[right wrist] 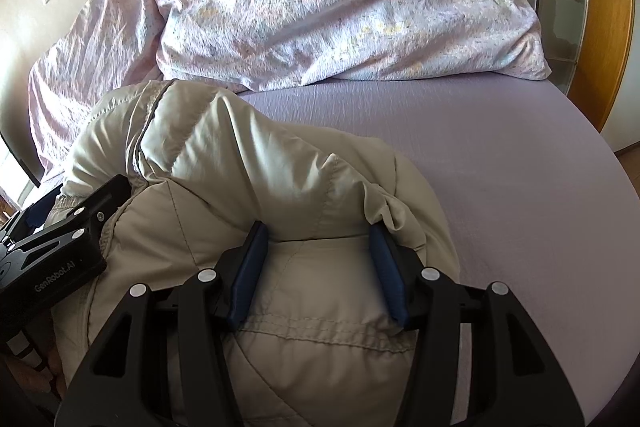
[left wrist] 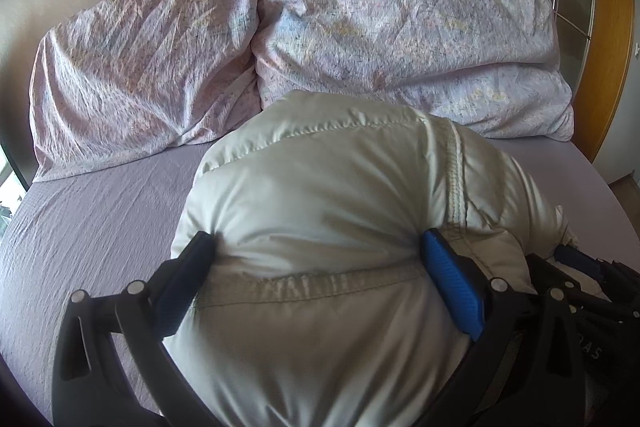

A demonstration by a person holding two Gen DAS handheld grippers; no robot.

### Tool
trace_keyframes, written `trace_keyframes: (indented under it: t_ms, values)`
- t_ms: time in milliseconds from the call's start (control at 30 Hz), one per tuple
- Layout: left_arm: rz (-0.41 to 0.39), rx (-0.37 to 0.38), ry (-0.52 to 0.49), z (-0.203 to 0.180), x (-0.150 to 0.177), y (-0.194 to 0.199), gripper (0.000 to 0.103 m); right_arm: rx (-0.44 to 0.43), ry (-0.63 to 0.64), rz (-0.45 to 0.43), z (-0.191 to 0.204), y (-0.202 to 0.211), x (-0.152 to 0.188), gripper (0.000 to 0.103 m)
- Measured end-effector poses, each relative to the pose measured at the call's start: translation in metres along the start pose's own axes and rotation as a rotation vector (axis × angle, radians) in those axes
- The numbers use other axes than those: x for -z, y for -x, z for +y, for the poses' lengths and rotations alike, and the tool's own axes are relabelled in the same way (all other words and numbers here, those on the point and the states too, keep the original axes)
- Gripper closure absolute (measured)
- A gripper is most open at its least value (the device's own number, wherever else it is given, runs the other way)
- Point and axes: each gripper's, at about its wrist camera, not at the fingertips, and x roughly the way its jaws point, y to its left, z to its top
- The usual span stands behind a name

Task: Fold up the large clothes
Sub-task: 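Press the folded jacket bundle flat with both grippers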

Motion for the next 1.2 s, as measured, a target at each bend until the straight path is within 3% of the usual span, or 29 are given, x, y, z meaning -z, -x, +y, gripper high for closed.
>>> trace_keyframes:
  t_ms: [400, 567, 700, 833, 967, 1200]
  values:
    - [-0.023, -0.013, -0.01, -0.002, 0.004, 0.0, 0.002, -0.002, -0.001, -0.035, -0.002, 0.001, 0.005, 0.048]
    - [-0.028, -0.006, -0.005, -0.001, 0.004, 0.001, 0.002, 0.015, -0.014, 0.008, -0.003, 0.012, -0.008, 0.049]
    - [-0.031, -0.002, 0.001, 0.0, 0.003, 0.001, 0.002, 0.009, -0.064, -0.05, -0.008, 0.026, -0.024, 0.049]
    - [-0.033, -0.001, 0.006, -0.001, 0.003, 0.002, 0.002, 0.034, -0.087, -0.045, -0.01, 0.017, -0.036, 0.049]
    - [-0.038, 0.0, 0.008, -0.001, 0.002, 0.003, 0.002, 0.075, -0.053, -0.026, -0.006, -0.003, -0.027, 0.047]
    - [-0.047, -0.008, 0.004, -0.004, 0.003, 0.004, 0.002, 0.051, -0.064, -0.044, -0.011, -0.01, -0.019, 0.046]
